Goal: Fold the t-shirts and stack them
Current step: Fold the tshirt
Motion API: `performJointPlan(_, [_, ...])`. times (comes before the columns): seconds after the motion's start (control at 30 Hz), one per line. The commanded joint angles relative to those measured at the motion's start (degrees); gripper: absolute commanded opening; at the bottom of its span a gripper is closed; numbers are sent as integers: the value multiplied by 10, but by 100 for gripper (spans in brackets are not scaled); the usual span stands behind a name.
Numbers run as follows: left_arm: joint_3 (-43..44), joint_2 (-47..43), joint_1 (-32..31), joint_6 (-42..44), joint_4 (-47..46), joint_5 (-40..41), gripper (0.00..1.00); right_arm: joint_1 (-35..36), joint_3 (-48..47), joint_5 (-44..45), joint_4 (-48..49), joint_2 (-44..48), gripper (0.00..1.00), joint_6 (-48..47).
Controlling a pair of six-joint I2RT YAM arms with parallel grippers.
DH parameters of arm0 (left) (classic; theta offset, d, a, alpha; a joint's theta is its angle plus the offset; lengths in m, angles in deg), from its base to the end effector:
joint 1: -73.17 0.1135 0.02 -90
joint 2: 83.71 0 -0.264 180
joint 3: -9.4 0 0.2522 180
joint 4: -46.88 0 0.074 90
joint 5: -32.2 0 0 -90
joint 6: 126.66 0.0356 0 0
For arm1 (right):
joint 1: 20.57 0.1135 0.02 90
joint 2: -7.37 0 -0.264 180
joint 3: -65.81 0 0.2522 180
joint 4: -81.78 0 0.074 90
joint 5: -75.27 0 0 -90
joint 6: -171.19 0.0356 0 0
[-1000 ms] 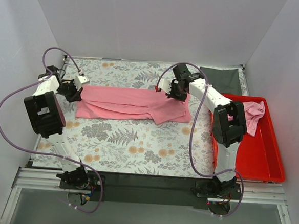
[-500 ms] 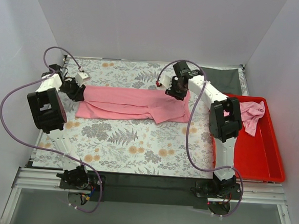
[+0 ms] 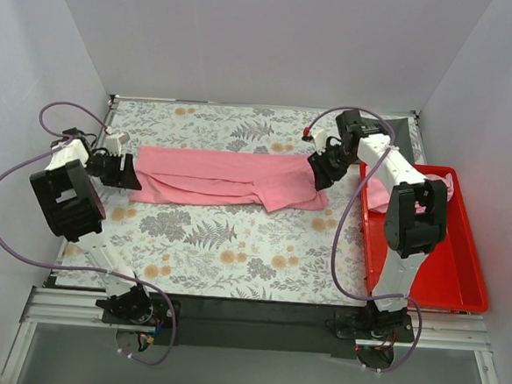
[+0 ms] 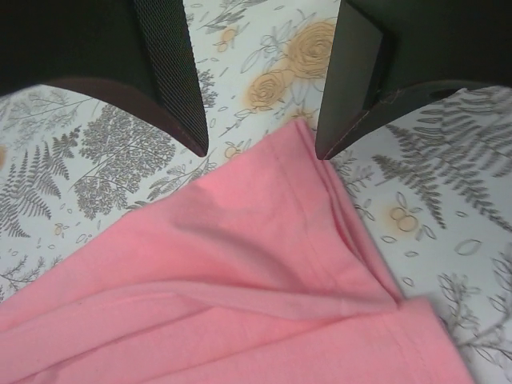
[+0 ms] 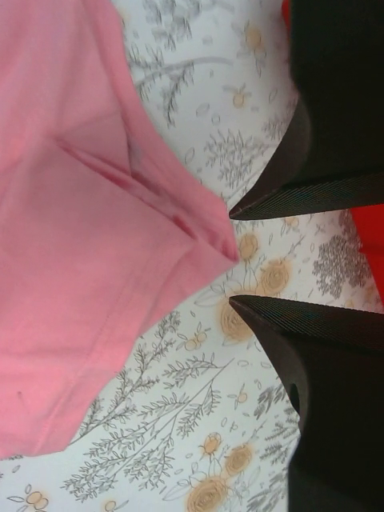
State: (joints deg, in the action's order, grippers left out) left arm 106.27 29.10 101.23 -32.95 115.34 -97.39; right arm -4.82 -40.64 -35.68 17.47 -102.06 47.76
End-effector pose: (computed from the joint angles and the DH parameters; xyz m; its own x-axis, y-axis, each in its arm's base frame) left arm 0.3414 0.1563 0.1866 -0.8963 -0.4213 -0.1384 -0.2501 0.7381 -0.6266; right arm 0.3826 0.1211 0.2504 -0.5281 -0.6835 -0.5039 -0.8116 0.5809 0.0626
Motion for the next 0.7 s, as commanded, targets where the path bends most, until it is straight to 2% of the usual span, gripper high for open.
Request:
performJointPlan(0.0, [-42,-53,-5,-69,-41,-3,56,-5,46,-37,-1,10,49,38])
performJointPlan(0.3, [-77,-48,-3,-82,-64,27,57,-10,125,-1,70,4,48,31])
performJointPlan(0.47, [-75,-42,-3,-92,-75,40,58,-10,135,7,91,-3,48,28])
performJointPlan(0.67, [-52,-23,-1,-101,-86,79,58,-9,131,-1,93,-20,41,29])
